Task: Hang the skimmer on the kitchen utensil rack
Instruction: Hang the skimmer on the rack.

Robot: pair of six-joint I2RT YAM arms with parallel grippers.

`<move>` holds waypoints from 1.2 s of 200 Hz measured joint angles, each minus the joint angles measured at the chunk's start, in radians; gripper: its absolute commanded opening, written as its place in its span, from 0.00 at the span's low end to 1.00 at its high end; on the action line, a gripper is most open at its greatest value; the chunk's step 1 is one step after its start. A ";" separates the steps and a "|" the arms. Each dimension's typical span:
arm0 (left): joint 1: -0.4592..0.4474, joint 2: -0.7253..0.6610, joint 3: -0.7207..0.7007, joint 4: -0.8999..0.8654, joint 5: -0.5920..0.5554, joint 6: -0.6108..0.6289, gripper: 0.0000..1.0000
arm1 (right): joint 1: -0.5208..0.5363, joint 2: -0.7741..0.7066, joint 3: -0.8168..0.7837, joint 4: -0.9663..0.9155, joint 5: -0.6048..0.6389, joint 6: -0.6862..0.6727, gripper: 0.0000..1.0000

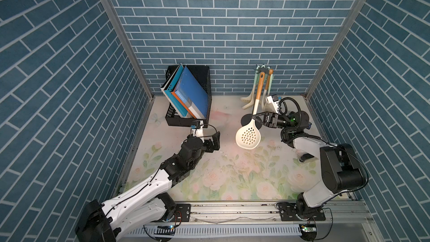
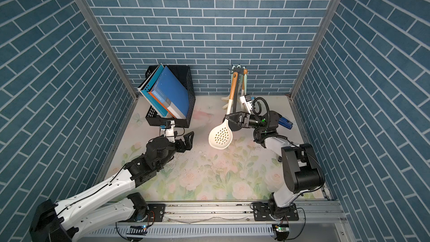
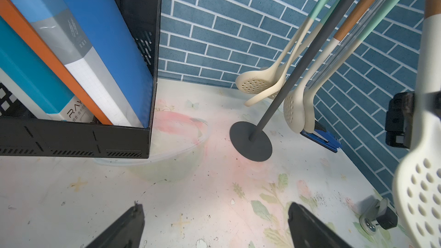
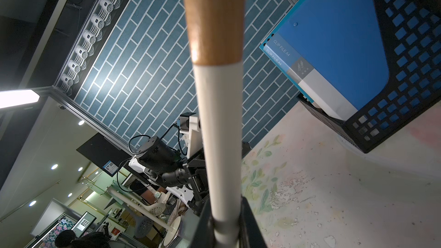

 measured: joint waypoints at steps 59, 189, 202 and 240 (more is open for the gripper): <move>0.000 0.008 0.000 0.001 0.006 0.000 1.00 | -0.015 0.000 0.000 0.000 -0.004 0.000 0.00; 0.001 0.014 -0.001 0.007 0.016 -0.014 1.00 | -0.019 0.116 0.055 0.053 -0.028 -0.047 0.00; 0.001 0.011 -0.006 0.008 0.019 -0.015 1.00 | -0.019 0.137 0.070 0.061 -0.033 -0.059 0.00; 0.001 -0.007 -0.020 0.009 0.024 -0.016 1.00 | -0.019 0.179 0.084 0.090 -0.036 -0.097 0.00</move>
